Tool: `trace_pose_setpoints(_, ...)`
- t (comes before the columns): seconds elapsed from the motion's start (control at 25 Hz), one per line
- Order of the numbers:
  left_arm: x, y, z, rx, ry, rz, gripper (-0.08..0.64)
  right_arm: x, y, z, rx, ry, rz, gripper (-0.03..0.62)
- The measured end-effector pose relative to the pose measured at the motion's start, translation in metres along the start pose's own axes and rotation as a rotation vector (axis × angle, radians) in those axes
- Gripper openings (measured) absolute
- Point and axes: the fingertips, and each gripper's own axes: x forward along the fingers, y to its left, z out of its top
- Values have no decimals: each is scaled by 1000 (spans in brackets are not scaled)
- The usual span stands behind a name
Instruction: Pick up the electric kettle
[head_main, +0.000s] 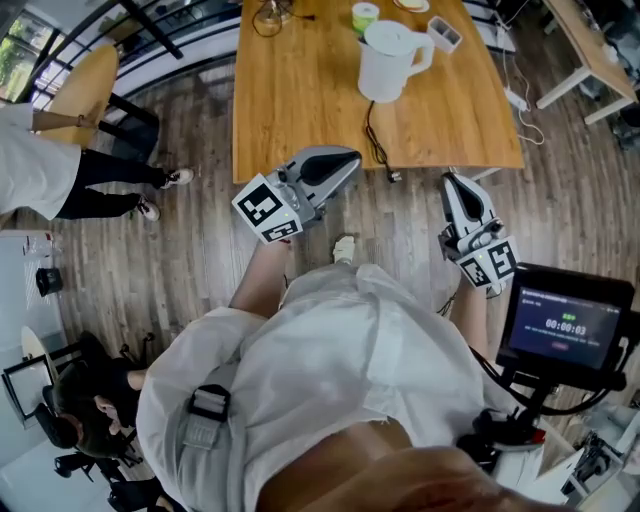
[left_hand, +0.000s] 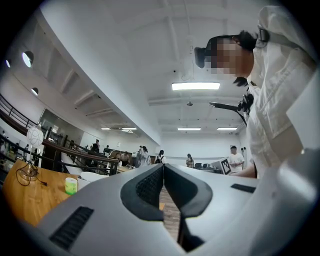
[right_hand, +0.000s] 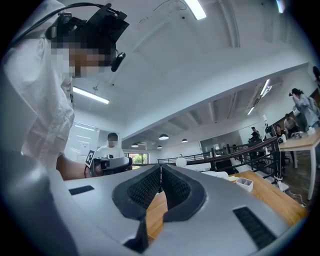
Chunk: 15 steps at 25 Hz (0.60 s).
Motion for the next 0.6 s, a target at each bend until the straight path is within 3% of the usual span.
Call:
trace_pose_setpoints(0.2, 4, 51, -8, -14, 11, -10, 8, 42, -25, -13, 1, 11, -13, 11)
trace_pose_setpoints(0.6, 7, 90, -5, -33, 14, -47, 8, 75, -44, -16, -1, 32, -53, 9)
